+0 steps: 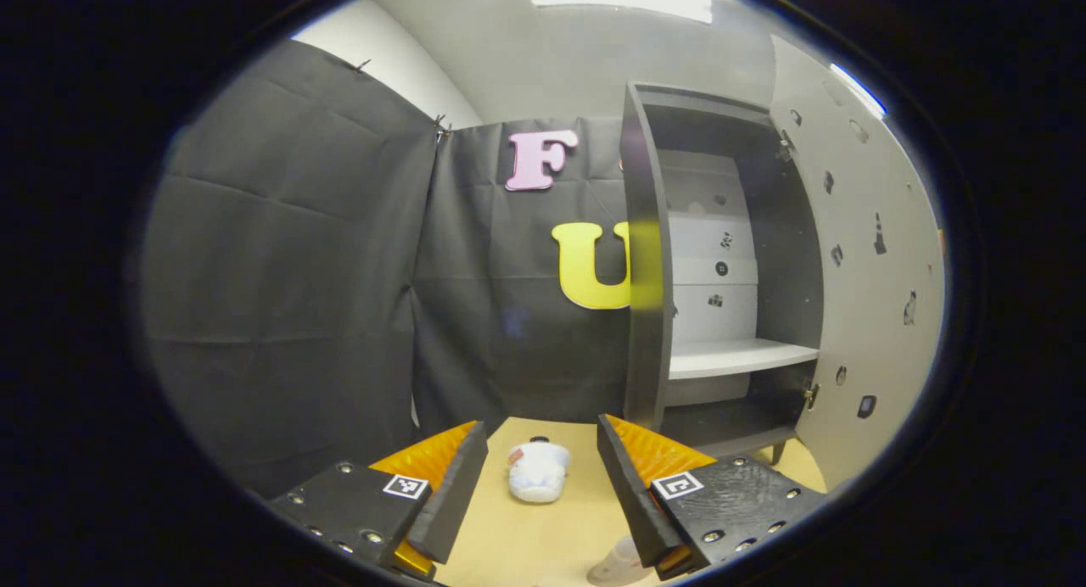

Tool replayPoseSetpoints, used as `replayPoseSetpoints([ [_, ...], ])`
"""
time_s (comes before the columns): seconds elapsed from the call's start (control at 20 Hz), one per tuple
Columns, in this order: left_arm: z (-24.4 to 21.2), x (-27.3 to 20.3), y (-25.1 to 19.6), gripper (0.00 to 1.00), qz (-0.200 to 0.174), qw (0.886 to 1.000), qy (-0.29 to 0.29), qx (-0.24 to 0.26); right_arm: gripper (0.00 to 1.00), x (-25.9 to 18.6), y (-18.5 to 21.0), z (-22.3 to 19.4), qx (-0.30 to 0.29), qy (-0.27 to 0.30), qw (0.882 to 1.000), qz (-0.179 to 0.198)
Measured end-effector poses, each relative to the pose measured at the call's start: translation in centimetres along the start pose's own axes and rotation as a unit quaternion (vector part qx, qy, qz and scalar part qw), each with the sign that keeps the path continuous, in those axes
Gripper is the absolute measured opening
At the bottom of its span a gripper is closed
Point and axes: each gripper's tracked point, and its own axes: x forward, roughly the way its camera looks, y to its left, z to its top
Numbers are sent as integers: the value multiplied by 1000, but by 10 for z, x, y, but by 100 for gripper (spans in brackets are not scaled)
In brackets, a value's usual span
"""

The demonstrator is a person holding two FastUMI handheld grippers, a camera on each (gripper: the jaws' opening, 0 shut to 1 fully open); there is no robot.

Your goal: Open the cabinet door with the right hand, grasp the bottle in the cabinet with the left hand and place it on the coaster, then close the cabinet door with the right hand.

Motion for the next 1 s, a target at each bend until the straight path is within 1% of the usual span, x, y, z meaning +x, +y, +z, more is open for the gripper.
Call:
replayPoseSetpoints([
  [0.15,-2,-1,18,79,3,1000,-2,14,98,14,20,1,12,-2,1000,14],
  [0.25,-3,-1,30,80,6,1000,-2,10,98,24,35,0,17,-2,1000,27],
  [0.35,-3,1,41,79,9,1000,-1,4,98,35,50,-2,19,0,999,38],
  [0.4,-3,2,47,80,10,1000,0,3,98,42,57,-3,19,2,999,44],
  [0.55,-13,6,61,78,15,1000,7,8,98,62,75,-14,13,20,998,61],
  [0.6,-15,8,69,79,18,1000,10,11,98,72,85,-18,9,25,998,65],
  [0.7,-16,12,86,80,21,1000,13,13,98,89,97,-24,1,33,998,62],
  [0.75,-16,13,93,79,23,1000,14,12,93,97,102,-25,0,35,998,59],
  [0.8,-18,14,98,80,24,1000,17,10,93,104,107,-28,2,37,998,58],
  [0.85,-21,14,103,79,26,999,20,8,93,109,111,-30,6,39,998,57],
  [0.9,-23,15,110,79,29,999,23,7,98,117,115,-31,9,39,998,56],
  [1.0,-28,14,123,79,36,999,28,6,98,133,118,-34,13,42,998,51],
])
